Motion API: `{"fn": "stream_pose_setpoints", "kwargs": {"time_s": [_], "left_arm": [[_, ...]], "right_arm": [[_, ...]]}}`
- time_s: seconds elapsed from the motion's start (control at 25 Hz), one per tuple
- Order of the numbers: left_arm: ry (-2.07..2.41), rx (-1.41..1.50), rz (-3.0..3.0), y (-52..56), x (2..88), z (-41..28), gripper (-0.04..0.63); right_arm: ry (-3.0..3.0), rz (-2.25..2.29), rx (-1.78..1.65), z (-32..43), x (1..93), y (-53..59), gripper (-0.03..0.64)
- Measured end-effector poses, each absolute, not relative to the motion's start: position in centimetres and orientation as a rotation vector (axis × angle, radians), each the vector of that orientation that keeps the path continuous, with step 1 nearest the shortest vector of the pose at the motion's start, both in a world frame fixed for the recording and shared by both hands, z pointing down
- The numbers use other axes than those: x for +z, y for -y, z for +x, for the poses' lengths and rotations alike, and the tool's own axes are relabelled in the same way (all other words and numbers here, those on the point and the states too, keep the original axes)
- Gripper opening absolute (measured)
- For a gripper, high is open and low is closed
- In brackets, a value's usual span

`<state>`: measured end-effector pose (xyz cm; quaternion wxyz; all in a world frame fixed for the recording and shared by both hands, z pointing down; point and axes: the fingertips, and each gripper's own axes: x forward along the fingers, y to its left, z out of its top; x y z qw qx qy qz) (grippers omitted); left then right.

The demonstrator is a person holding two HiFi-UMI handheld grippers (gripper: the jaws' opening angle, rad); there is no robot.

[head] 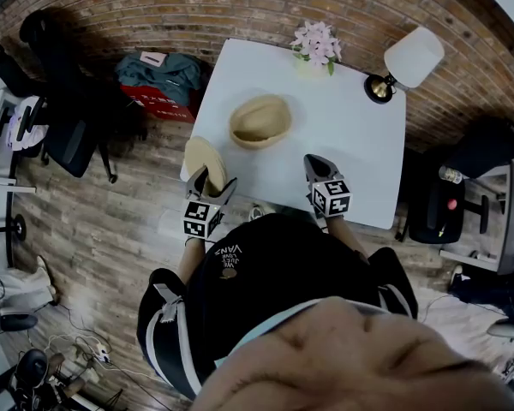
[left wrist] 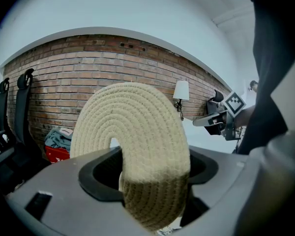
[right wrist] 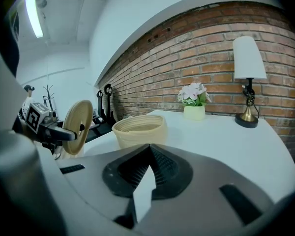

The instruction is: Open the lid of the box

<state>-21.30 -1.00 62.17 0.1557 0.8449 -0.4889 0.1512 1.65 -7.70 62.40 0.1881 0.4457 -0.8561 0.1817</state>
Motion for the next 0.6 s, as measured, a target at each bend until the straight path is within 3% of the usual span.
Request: {"fn": "stream_pose_setpoints", "kwargs": {"time_s": [0.6], "left_arm": [[1.421, 0.431, 2.417, 1.23, 61.93, -20.38, 0.354]], "right_arm": [[2.413, 1.233, 0.489, 2.24, 62.39, 8.19, 0.003]]}}
